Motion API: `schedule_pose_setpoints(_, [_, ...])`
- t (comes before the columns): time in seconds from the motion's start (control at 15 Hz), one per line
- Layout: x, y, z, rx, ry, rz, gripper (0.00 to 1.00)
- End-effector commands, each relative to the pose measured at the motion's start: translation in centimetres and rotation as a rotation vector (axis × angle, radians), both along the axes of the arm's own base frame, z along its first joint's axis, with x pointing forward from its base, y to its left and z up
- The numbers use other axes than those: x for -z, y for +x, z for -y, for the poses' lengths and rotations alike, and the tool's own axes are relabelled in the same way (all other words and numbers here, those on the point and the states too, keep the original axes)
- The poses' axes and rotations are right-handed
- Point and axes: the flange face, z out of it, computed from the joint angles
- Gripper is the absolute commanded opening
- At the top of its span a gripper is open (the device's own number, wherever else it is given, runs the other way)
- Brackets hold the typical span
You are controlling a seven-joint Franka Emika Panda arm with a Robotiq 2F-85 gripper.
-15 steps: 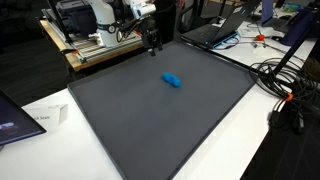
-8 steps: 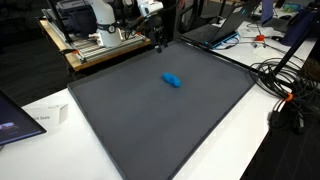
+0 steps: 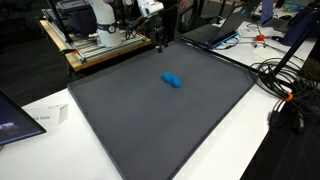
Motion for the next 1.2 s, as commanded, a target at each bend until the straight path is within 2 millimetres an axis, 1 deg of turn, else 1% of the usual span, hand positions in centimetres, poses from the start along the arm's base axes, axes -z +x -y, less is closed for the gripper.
schedule_pose_setpoints(0.0, [0.9, 0.5, -0.5, -0.027, 0.006, -0.018, 1.00])
schedule_pose_setpoints(0.2, [1.8, 1.2, -0.7, -0.045, 0.009, -0.029, 1.00])
schedule_pose_setpoints(0.47, [1.7, 2.9, 0.1, -0.049, -0.001, -0.016, 1.00])
schedule_pose_setpoints(0.6, [2.1, 3.6, 0.4, -0.054, -0.007, -0.018, 1.00])
schedule_pose_setpoints(0.8, [2.7, 4.6, 1.3, -0.076, -0.024, -0.024, 1.00])
schedule_pose_setpoints(1.13, [4.0, 6.1, 3.2, -0.056, -0.007, -0.049, 1.00])
